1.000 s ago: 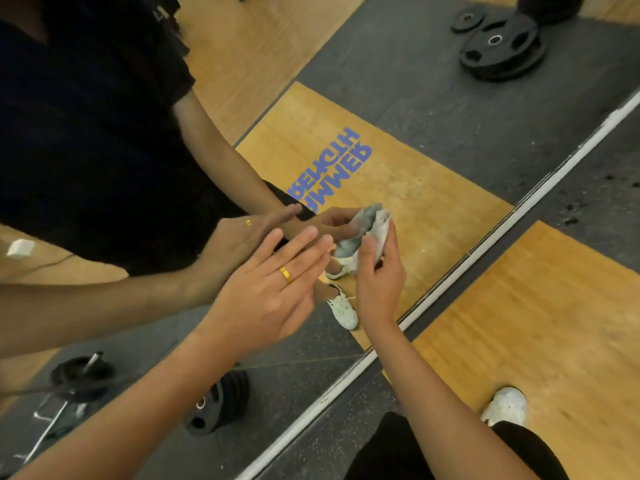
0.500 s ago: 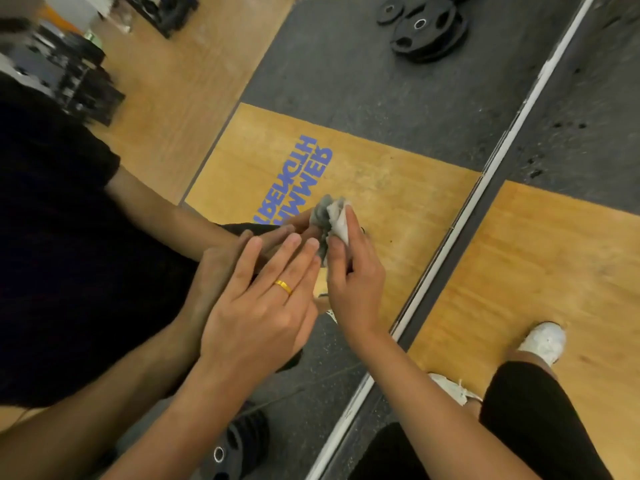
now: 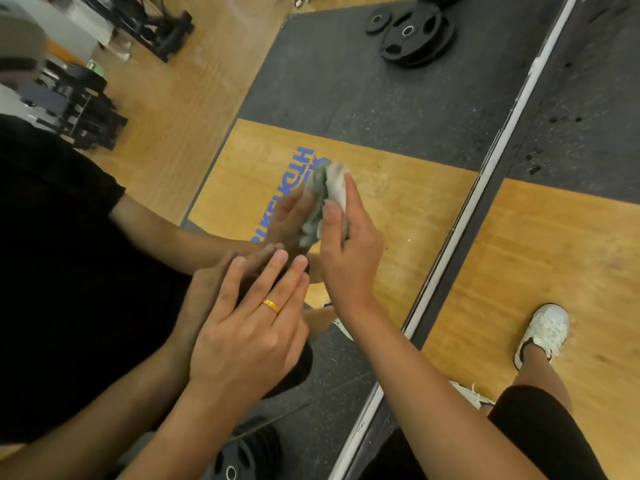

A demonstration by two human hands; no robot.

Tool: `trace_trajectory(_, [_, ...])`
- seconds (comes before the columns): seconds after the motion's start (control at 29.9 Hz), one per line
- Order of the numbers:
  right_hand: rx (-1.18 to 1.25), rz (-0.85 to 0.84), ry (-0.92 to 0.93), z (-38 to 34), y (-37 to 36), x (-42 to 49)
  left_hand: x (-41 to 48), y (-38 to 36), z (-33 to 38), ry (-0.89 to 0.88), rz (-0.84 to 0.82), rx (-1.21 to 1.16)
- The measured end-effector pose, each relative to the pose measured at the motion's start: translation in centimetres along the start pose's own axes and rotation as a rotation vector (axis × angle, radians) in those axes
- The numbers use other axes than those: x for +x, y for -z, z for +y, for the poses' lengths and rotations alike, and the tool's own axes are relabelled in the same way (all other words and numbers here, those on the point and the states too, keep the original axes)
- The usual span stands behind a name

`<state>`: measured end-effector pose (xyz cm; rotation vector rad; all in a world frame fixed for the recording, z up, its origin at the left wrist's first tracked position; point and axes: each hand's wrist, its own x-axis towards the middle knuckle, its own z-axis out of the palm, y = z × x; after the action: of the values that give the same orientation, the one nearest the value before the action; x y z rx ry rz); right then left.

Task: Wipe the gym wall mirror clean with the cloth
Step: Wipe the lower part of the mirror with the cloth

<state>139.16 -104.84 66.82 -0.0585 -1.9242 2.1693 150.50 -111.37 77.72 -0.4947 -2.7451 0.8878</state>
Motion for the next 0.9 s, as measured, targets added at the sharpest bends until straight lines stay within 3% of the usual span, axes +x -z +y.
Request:
trace_trajectory(0.1, [-0.036,0.074,0.135,-0.3,-0.4,4.4,0.0,0.0,0.0,0.005,-0.014,-0.001])
trace_trajectory(0.27, [-0.126,0.171,-0.262,6.0,1.0,9.3,0.0,0.1,0.1,0.004,-0.026,-0.011])
trace_trajectory(0.4, [-0.118,0.073,-0.35,6.8,1.9,6.8,0.1,0.3,0.1,0.0,-0.033,0.004])
trace_trajectory(0.57, [0.022,0.036,-0.039,1.3,0.3,7.0,0.2,0.3,0.1,0.005,-0.044,-0.001])
trace_trajectory(0.67, [-0.025,-0.011,0.117,1.9,0.6,6.0,0.2,0.4,0.1,0.004,-0.054,-0.011])
trace_trajectory(0.7, [-0.064,-0.011,0.081,3.4,0.8,5.3,0.1,0.4,0.1,0.006,-0.056,-0.016])
trace_trajectory(0.84, [-0.18,0.016,-0.402,8.2,1.8,0.7,0.2,0.5,0.2,0.012,-0.057,-0.053])
trace_trajectory(0.9, [-0.206,-0.021,-0.446,8.6,2.0,-0.6,0.3,0.8,0.1,0.025,-0.044,-0.091])
